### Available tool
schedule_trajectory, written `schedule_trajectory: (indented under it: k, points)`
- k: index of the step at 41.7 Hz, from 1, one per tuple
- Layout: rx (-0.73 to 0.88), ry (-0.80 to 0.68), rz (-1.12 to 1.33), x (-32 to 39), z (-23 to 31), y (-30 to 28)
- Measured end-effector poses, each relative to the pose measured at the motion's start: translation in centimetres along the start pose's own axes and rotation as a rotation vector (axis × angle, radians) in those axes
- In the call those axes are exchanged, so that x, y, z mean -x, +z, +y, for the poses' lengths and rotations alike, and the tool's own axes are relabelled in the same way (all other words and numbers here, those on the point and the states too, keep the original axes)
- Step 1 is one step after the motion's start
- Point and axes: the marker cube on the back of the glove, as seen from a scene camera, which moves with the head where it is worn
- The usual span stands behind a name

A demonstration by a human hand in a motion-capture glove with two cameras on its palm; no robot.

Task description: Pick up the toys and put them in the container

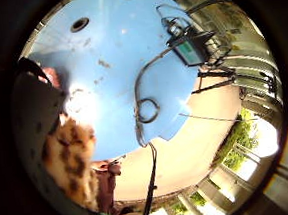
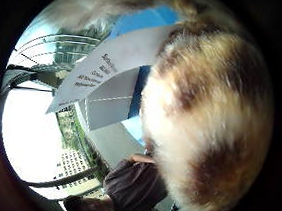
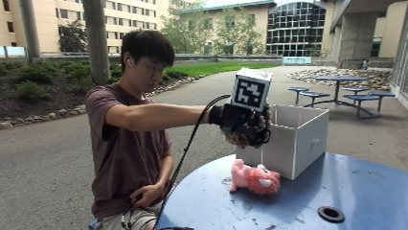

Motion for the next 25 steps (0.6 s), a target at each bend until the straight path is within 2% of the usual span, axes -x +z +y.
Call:
schedule_trajectory:
  k: [6, 13, 17, 21, 24, 25]
  points:
    - [-0.089, -0.023, 0.066, 4.9, 0.8, -8.0]
    - [-0.171, -0.020, 0.124, 11.8, 0.0, -13.2]
    - [-0.183, -0.136, 0.081, 17.4, -0.8, -14.5]
    - [-0.192, -0.148, 0.138, 20.3, -2.5, -14.2]
    - [-0.193, -0.258, 0.149, 23.3, -3.6, -13.3]
    - [-0.194, -0.254, 0.118, 25.1, -4.0, -13.0]
